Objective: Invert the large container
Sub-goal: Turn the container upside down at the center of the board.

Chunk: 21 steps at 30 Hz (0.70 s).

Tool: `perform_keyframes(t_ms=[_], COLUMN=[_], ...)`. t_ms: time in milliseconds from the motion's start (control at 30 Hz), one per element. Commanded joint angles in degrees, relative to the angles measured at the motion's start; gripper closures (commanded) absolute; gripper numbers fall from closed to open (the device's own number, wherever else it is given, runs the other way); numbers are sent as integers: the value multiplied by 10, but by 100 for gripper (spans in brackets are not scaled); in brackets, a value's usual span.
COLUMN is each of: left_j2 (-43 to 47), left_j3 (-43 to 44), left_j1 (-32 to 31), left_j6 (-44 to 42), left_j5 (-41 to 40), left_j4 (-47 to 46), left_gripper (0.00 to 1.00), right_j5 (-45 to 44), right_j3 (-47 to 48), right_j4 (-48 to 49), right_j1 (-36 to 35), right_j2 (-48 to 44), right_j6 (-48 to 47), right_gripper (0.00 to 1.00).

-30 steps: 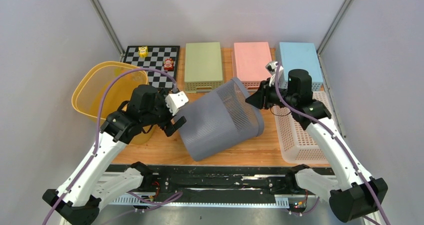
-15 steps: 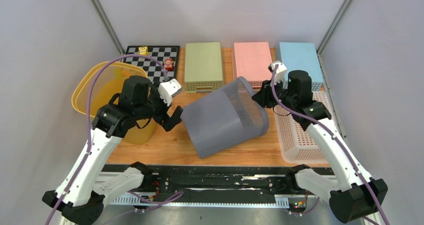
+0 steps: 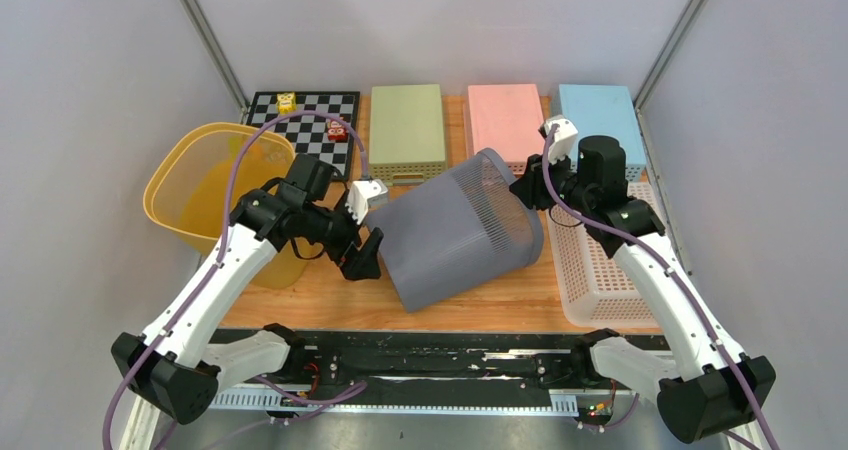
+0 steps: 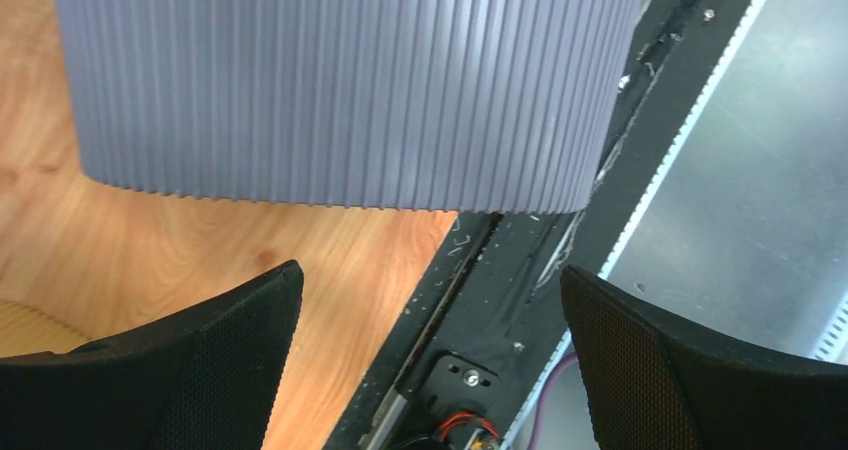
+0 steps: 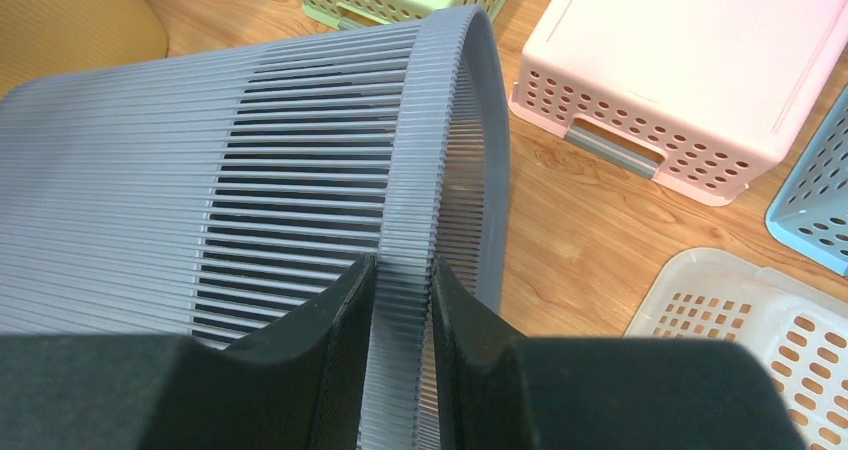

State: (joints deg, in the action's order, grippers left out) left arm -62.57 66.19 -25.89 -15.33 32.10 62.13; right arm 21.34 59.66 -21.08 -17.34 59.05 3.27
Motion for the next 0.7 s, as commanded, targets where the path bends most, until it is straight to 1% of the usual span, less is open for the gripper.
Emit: perform_keyframes(t_ms=[0,200,333,667], left_j2=[9,3,-15,9], left_j3=[-22,-46,-37,-72], left_j1=[5,5,5,15], left_j6=[33,72,80,129], left_j5=[59,96,115,121], left_j4=[-34,-91,-97,-179], left_gripper=[0,0,0,0], right_j5=[6,41,59,110], right_j3=[8,-3,0,28], right_j4=[-5,-7,-18,-70], right_j1=[13,13,13,16], right_j2=[-2,-1,-2,24], right_j6=[-23,-30,-54,-58], right_gripper=[71,69,67,63])
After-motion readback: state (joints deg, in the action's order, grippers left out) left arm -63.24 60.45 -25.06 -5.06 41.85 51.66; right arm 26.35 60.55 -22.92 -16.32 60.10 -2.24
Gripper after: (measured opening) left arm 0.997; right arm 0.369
